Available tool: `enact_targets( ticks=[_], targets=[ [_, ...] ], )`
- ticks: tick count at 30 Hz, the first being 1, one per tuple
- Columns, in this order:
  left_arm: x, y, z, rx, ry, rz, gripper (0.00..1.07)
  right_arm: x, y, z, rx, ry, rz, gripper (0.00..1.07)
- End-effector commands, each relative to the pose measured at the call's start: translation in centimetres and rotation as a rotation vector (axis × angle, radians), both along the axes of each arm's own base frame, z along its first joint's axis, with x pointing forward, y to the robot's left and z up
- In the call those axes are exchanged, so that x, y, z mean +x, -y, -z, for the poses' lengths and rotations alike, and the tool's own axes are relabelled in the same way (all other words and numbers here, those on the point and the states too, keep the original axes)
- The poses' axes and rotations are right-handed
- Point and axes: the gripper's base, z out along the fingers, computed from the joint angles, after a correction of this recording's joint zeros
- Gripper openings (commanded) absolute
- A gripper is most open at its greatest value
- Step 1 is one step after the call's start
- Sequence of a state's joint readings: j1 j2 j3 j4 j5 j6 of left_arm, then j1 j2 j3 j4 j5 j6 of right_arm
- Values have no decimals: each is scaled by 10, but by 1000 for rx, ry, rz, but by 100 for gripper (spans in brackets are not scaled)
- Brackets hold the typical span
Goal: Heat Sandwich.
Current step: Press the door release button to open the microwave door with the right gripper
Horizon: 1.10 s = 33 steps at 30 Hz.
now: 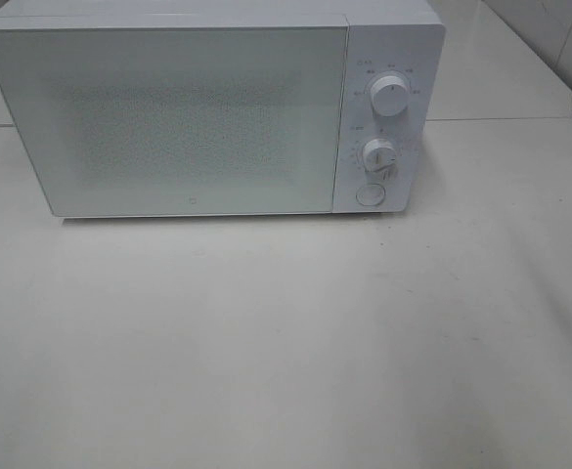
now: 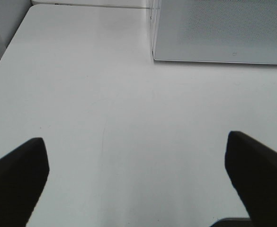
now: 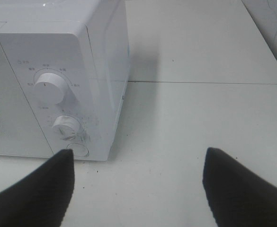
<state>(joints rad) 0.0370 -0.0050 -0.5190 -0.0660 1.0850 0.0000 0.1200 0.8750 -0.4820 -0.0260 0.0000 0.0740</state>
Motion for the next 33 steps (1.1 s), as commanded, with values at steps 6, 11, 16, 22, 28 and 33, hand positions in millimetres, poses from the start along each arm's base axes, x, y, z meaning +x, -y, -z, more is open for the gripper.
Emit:
enact_targets(
  ticks=[6, 11, 16, 22, 28, 33],
  targets=[
    [-2, 0, -1, 0, 29, 4, 96, 17, -2, 23, 7, 84, -6, 74],
    [-2, 0, -1, 0, 29, 4, 96, 16, -3, 47, 18, 118, -9, 74],
    [-2, 0, -1, 0, 29, 4, 96, 19, -3, 66, 36, 143, 0, 74],
    [-2, 0, -1, 0, 29, 4, 96, 22, -9, 91, 52, 96, 17, 74],
    [-2, 0, -1, 0, 29, 4, 96, 24, -26, 104, -28, 85, -30, 74],
    [-2, 0, -1, 0, 29, 4, 96, 26, -39, 117, -79, 84, -23, 74]
  ],
)
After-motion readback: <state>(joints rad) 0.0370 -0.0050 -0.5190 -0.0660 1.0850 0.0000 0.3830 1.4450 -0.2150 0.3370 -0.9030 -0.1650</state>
